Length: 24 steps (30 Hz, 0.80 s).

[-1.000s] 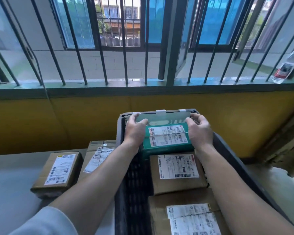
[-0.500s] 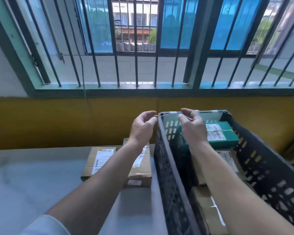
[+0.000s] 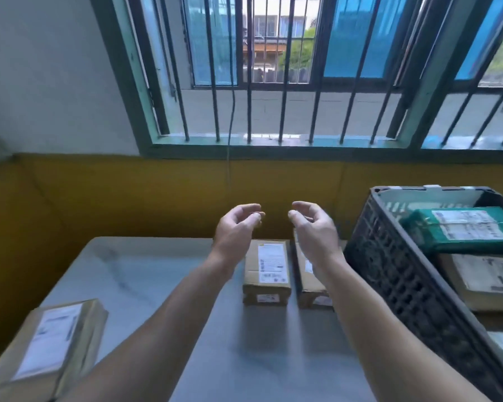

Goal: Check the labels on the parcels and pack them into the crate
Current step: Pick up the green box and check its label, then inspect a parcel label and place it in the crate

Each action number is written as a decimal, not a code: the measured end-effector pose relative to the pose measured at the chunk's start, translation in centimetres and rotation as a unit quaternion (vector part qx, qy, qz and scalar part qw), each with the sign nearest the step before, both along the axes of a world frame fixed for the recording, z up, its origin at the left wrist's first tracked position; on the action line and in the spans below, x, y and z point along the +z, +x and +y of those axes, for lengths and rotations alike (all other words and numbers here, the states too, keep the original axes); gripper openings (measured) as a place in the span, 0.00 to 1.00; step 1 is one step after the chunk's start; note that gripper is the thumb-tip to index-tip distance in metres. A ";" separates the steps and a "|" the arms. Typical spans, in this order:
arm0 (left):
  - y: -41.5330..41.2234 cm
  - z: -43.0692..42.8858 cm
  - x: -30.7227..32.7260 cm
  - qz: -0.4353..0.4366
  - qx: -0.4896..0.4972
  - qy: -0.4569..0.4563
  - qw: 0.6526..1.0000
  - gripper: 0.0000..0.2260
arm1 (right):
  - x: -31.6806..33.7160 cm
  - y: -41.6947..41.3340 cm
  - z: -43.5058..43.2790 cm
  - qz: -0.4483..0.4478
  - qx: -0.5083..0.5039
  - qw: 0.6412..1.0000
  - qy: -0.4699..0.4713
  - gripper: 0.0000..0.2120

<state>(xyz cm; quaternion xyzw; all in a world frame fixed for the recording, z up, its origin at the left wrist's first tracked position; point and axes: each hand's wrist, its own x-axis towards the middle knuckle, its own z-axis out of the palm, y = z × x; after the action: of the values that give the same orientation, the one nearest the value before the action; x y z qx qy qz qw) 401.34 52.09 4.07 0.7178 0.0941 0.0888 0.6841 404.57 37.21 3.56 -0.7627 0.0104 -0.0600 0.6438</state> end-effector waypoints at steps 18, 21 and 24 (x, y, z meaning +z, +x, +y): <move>-11.0 21.9 -4.4 0.093 0.226 0.008 0.970 0.07 | -5.4 -6.0 25.5 0.080 0.236 0.968 -0.032 0.13; -12.5 26.3 -6.2 0.110 0.236 0.005 0.965 0.08 | -6.4 -7.5 29.4 0.085 0.243 0.965 -0.044 0.14; -13.8 30.8 -8.1 0.135 0.226 0.022 0.964 0.10 | -7.7 -9.4 33.1 0.104 0.236 0.964 -0.060 0.15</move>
<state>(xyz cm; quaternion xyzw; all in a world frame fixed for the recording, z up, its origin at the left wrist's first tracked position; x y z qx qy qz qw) 387.50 82.87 -4.07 0.6979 0.3435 0.1454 0.6114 395.18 70.29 -4.16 -0.7826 -0.1064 0.1732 0.5884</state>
